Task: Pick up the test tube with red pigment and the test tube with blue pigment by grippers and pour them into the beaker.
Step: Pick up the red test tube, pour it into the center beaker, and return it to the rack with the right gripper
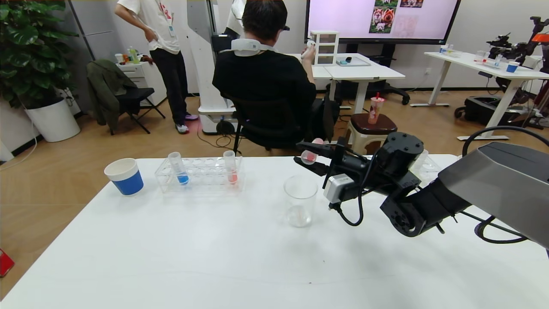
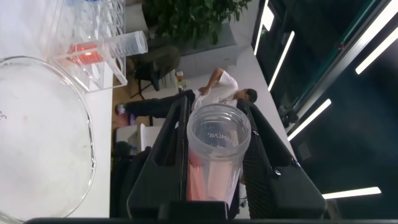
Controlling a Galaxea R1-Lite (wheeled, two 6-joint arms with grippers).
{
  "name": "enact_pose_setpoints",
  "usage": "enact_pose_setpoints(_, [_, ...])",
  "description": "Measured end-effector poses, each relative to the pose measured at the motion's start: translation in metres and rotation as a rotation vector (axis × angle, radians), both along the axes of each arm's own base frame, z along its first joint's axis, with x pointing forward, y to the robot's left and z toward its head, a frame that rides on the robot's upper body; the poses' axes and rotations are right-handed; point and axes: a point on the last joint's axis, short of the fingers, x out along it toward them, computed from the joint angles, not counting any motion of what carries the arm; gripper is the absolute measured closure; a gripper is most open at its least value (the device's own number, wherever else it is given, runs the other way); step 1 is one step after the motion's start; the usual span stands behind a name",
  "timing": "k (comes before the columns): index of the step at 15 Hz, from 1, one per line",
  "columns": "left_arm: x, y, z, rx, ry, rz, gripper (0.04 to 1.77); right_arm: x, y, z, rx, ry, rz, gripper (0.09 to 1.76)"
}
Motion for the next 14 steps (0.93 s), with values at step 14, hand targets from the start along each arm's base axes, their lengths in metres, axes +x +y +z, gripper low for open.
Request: enact_pose_setpoints(14, [0.0, 0.0, 0.0, 0.0, 0.0, 0.0, 0.06, 0.01, -0.001, -0.026, -0.136, -0.219, -0.053, 1.34])
